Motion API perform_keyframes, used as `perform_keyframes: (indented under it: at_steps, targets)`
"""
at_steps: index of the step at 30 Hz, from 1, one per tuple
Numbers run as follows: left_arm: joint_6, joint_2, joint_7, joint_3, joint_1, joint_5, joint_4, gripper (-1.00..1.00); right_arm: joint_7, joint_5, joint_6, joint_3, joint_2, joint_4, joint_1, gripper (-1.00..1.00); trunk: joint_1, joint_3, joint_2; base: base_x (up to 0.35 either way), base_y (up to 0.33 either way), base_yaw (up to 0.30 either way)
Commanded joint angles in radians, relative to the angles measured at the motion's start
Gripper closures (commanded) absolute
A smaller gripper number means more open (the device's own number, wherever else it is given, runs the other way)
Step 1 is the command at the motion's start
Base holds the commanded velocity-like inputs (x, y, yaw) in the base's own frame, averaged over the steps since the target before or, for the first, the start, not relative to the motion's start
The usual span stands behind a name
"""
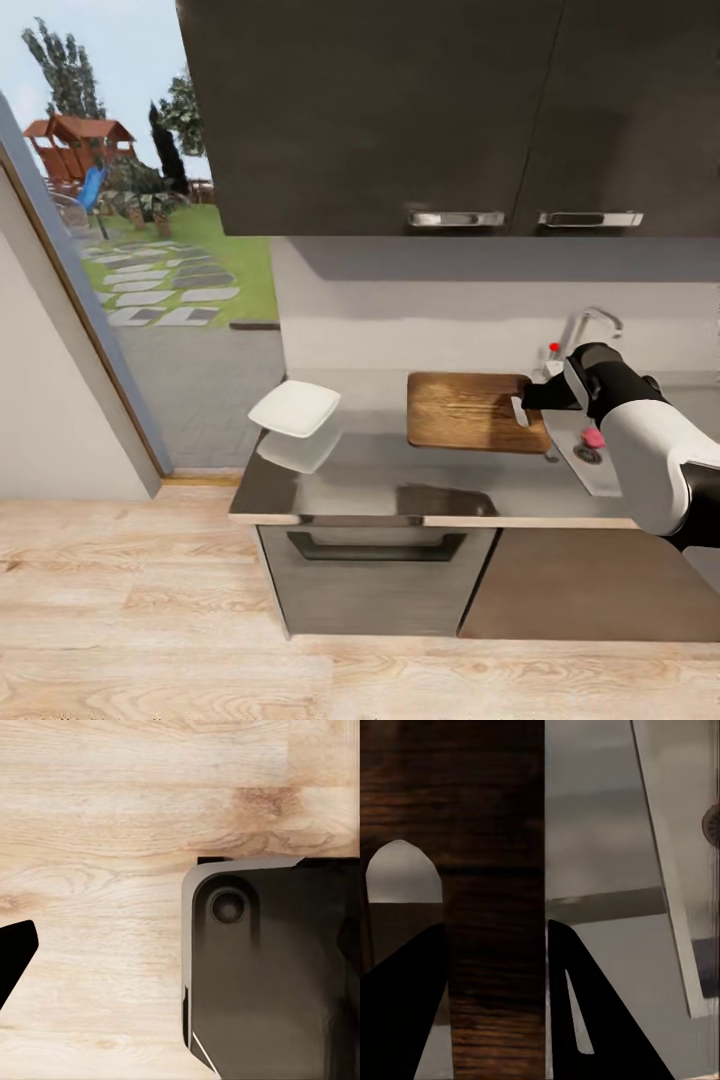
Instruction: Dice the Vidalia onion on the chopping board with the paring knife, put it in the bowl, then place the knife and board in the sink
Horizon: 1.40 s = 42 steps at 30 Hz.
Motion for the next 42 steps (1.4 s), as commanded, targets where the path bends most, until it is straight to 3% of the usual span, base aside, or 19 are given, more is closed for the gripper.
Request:
perform_keyframes:
  at_steps: [1, 20, 42]
  targets:
    - [-0.003, 0.000, 0.000, 0.000, 0.000, 0.001, -0.001, -1.00, 0.007, 0.006, 0.003, -0.008, 0.001, 0.000, -0.001, 1.00, 0.001, -0.003, -0.002, 0.000, -0.150, 0.000]
    - [-0.002, 0.000, 0.000, 0.000, 0.000, 0.001, -0.001, -1.00, 0.014, 0.006, 0.006, -0.008, 0.006, 0.008, -0.001, 1.00, 0.001, -0.032, -0.002, 0.007, -0.020, 0.000]
    - [-0.002, 0.000, 0.000, 0.000, 0.000, 0.001, -0.001, -1.00, 0.015, 0.006, 0.007, -0.008, 0.006, 0.011, -0.001, 1.00, 0.001, -0.062, -0.002, 0.149, 0.000, 0.000]
